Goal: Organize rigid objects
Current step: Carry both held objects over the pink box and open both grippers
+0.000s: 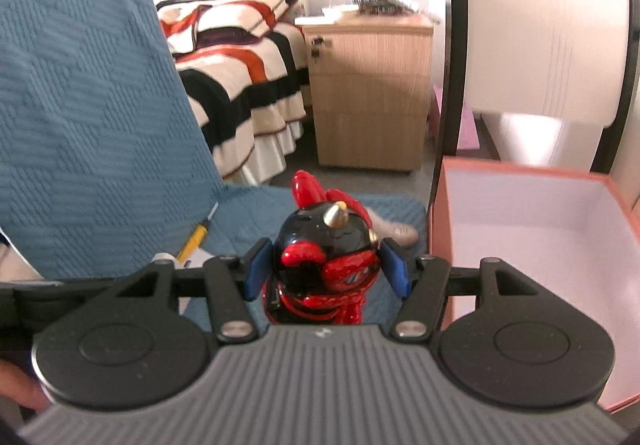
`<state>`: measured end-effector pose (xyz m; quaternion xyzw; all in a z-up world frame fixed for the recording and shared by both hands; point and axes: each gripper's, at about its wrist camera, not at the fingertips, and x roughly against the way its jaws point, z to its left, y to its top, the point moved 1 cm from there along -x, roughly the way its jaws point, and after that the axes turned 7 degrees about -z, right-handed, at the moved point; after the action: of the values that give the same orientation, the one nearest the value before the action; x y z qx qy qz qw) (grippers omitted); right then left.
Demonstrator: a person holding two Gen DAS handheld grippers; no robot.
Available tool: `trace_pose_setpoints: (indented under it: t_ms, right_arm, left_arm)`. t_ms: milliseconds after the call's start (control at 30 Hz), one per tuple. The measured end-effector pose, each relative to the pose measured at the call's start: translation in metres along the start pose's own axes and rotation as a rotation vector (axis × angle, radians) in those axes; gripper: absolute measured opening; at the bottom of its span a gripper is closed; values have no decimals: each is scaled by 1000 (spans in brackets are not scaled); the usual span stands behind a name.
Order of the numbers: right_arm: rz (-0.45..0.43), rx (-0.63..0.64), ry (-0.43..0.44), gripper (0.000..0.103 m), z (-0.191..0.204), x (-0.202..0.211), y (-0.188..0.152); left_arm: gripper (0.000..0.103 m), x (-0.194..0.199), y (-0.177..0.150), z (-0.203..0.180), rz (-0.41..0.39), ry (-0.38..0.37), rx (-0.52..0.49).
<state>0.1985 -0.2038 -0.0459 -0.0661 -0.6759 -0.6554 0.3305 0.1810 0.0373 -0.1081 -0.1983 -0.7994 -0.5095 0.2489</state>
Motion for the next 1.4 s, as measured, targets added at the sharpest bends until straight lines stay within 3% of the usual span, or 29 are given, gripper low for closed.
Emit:
trace_pose_setpoints:
  t_ms: [300,700,1133,1400]
  right_arm:
    - [-50,-22,-24,62,-19,28,32]
    - [-95,-48,-115,62,-69,58,44]
    - [-106,-108,-232,62,-145,82,34]
    - [-20,-172,-287,62,-195,70,5]
  left_arm:
    - [32,28,33,-43,-47,-72,-20]
    - [32,29,49,-127,-56,-196,-68]
    - [32,-10,35,-229,2,-304,-131]
    - [32,-58,4,-275,110,-323,-159]
